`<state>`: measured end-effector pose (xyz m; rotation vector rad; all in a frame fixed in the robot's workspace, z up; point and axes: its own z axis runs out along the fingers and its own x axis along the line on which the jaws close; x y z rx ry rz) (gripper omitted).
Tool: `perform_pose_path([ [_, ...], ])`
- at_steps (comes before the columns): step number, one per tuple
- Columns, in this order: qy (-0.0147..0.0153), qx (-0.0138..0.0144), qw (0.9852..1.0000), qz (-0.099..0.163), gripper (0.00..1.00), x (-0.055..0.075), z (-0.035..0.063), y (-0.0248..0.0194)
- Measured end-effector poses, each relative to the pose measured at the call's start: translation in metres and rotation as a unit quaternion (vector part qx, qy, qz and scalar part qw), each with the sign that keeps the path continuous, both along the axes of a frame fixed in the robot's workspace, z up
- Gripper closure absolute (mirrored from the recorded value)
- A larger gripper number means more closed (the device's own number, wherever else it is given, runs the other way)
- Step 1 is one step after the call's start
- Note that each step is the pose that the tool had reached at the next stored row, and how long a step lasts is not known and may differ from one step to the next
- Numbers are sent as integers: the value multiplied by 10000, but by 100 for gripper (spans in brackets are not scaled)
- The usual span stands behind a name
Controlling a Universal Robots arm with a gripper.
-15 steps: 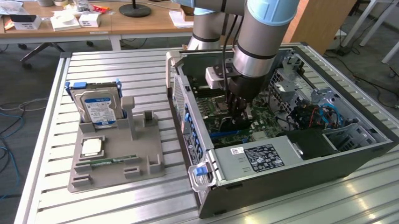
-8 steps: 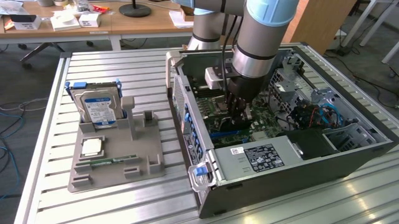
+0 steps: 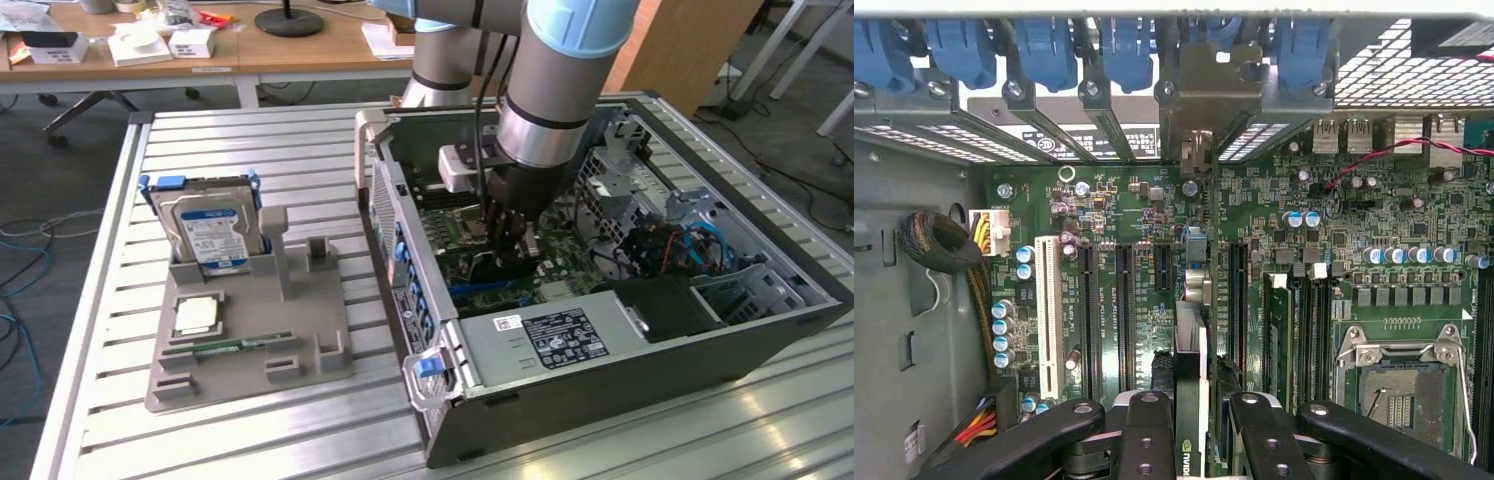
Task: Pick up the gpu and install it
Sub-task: 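Insert the gpu into the slot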
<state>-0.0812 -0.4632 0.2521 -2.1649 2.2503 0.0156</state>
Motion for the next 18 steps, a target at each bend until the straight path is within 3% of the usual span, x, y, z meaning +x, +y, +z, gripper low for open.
perform_pose_path([
  [18, 0, 0, 9999, 153, 74, 1, -1, 0],
])
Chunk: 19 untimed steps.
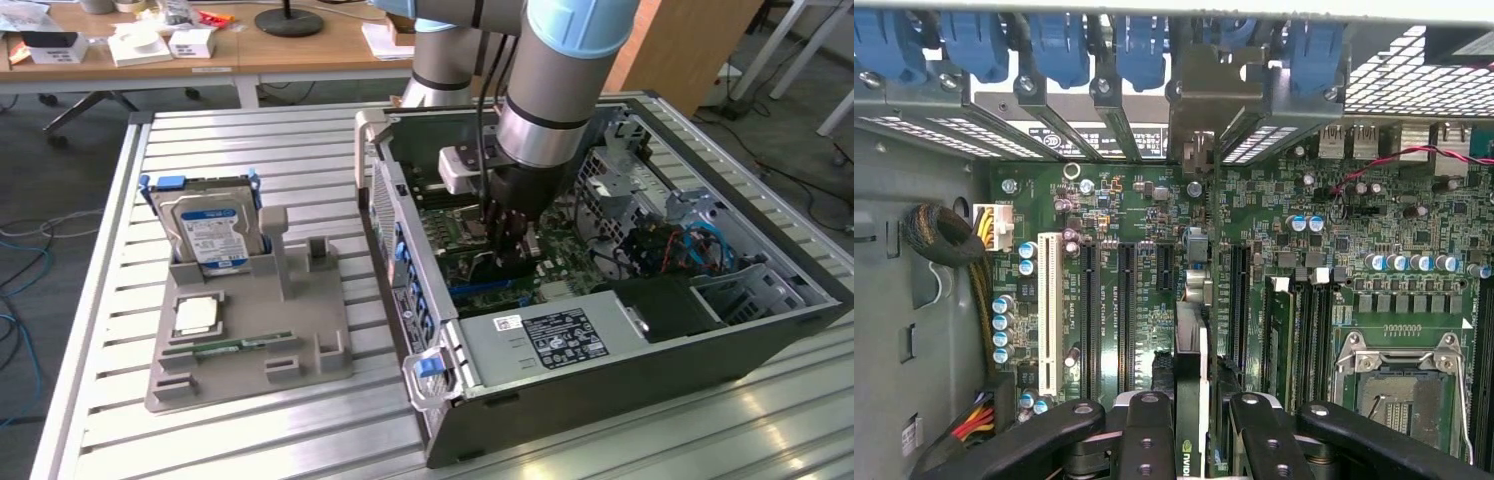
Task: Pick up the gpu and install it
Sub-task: 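Insert the gpu into the slot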
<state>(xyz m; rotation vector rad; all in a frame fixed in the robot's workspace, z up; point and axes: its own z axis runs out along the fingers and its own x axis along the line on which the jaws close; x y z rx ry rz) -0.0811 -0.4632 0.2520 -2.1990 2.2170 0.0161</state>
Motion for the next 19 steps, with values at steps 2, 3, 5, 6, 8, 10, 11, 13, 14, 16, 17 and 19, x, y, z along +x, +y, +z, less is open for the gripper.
perform_pose_path([
  [2, 0, 0, 10000, 0, 74, 0, 0, 0],
  [3, 0, 0, 10000, 0, 74, 0, -1, 0],
  [5, 0, 0, 10000, 0, 74, 0, -4, 0],
  [6, 0, 0, 10000, -1, 74, 0, -4, 0],
  [8, 0, 0, 10000, -5, 74, 0, -4, 0],
  [10, 0, -2, 10000, -14, 74, 0, -5, 0],
  [11, 0, -4, 10000, -21, 74, 1, -5, 0],
  [13, -1, -20, 10000, -40, 74, 1, -6, 1],
  [14, 0, -28, 10000, -54, 74, 0, -6, 0],
  [16, 0, -39, 10000, -75, 74, 0, -4, 0],
  [17, 0, -40, 10000, -81, 74, 0, -4, 0],
  [19, 0, -40, 10000, -81, 74, 0, -5, 1],
])
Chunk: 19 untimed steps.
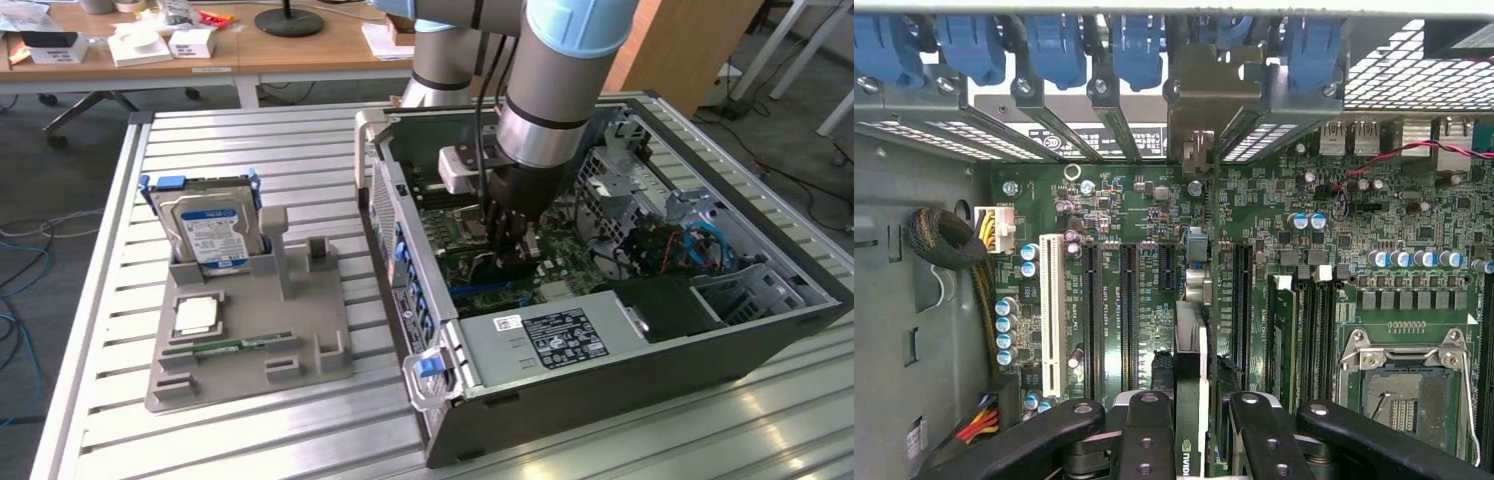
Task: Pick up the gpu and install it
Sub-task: 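Insert the gpu into the slot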
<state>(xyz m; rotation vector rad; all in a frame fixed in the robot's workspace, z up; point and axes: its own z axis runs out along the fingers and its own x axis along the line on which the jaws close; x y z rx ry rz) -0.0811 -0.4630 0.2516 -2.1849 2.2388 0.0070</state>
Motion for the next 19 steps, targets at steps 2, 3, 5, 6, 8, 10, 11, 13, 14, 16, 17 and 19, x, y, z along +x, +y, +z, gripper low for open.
perform_pose_path([
  [2, 0, 0, 10000, 0, 74, 0, 0, 0],
  [3, 0, 0, 10000, 0, 74, 0, 1, 1],
  [5, 0, 0, 10000, -1, 74, 0, 6, 1],
  [6, 0, 1, 10000, -1, 74, 0, 8, 1],
  [8, 0, 0, 10000, 0, 74, 1, 14, 1],
  [10, 0, 1, 10000, 0, 74, 1, 57, 2],
  [11, 1, 0, 10000, -1, 74, 4, 61, 4],
  [13, 1, 1, 10000, 0, 74, 13, 61, 5],
  [14, 0, 1, 10000, 0, 74, 18, 61, 6],
  [16, 0, 1, 10000, -1, 74, 21, 61, 6],
  [17, 0, 1, 10000, -1, 74, 21, 60, 6],
  [19, 0, 1, 10000, -1, 74, 22, 60, 6],
])
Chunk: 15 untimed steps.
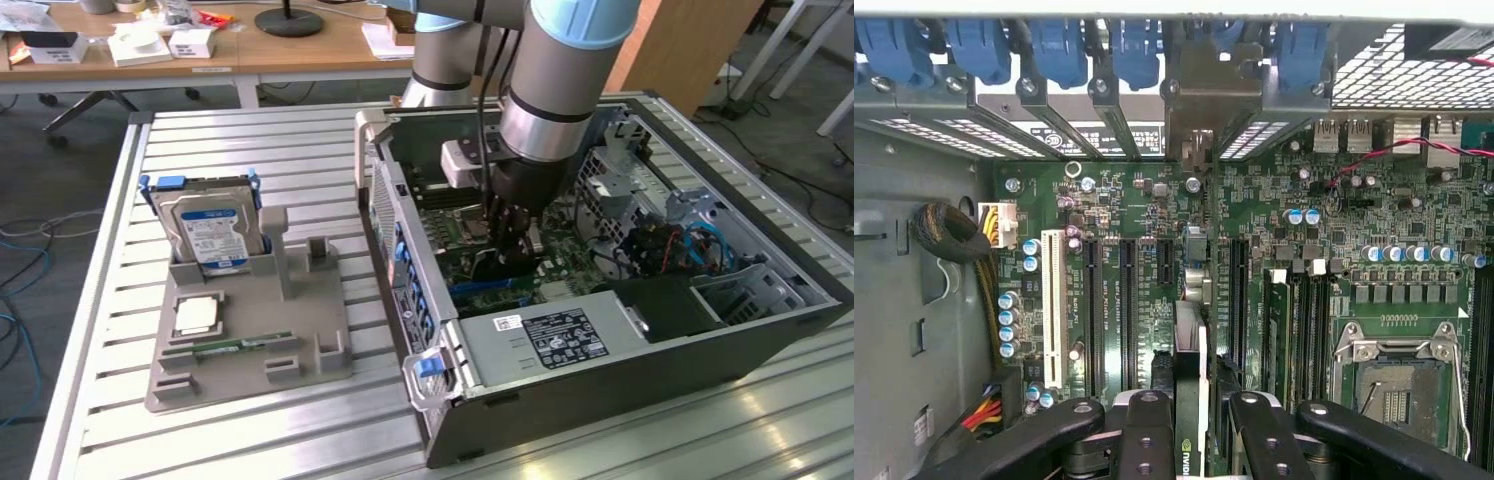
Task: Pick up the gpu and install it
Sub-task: 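Insert the gpu into the slot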
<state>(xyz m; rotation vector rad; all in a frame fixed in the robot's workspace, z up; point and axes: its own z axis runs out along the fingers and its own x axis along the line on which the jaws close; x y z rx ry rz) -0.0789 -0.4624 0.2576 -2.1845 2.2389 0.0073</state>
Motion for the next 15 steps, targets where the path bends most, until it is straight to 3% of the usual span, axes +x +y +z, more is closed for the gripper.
perform_pose_path([
  [15, -1, 2, 10000, -24, 74, 8, -7, 12],
])
